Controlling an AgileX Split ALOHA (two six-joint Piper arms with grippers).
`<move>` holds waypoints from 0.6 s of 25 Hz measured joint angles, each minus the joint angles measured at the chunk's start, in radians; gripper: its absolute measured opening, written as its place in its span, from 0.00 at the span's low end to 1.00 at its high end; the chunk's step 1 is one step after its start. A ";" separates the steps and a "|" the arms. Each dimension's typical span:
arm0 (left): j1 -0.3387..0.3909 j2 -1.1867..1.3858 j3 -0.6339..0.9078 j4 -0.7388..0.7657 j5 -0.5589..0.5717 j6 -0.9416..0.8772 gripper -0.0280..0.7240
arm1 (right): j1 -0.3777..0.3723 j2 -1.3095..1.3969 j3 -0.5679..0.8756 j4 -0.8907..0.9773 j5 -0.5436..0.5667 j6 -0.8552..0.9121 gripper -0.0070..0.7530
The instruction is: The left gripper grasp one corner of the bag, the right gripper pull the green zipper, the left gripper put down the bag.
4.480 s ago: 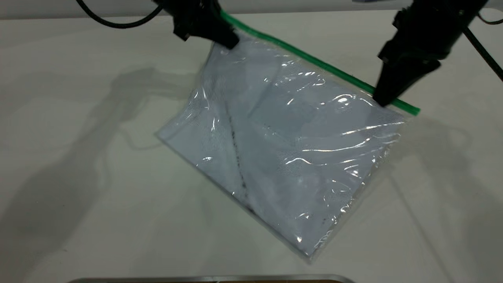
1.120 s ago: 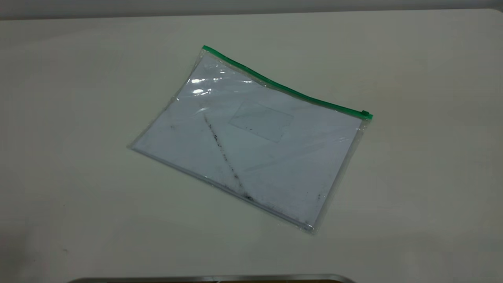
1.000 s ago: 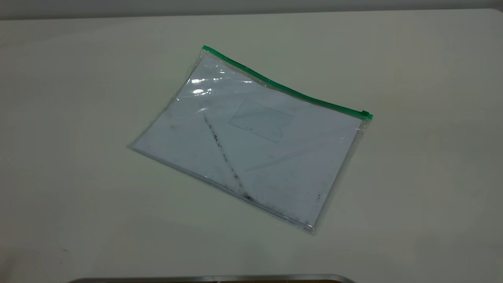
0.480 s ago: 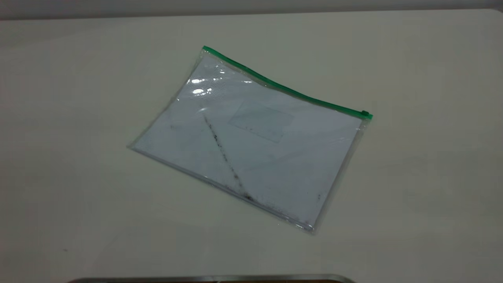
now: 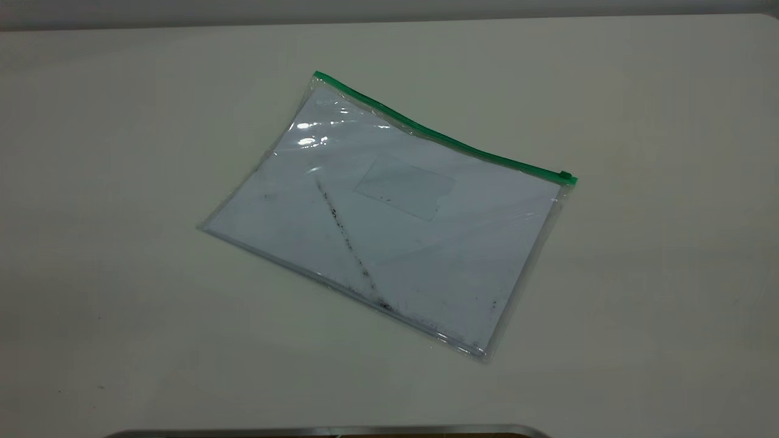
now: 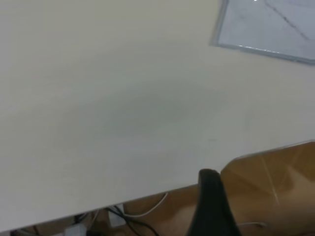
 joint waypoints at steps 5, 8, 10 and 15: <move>0.000 -0.003 0.033 -0.013 -0.017 0.000 0.82 | 0.000 0.000 0.001 0.002 -0.001 0.000 0.77; 0.000 -0.003 0.037 -0.024 -0.024 0.000 0.82 | 0.000 0.000 0.001 0.002 -0.001 0.001 0.77; 0.000 -0.003 0.037 -0.028 -0.025 0.000 0.82 | 0.000 0.000 0.001 0.002 -0.001 0.002 0.77; 0.000 -0.003 0.037 -0.027 -0.025 -0.003 0.82 | 0.000 0.000 0.001 0.002 -0.001 0.002 0.77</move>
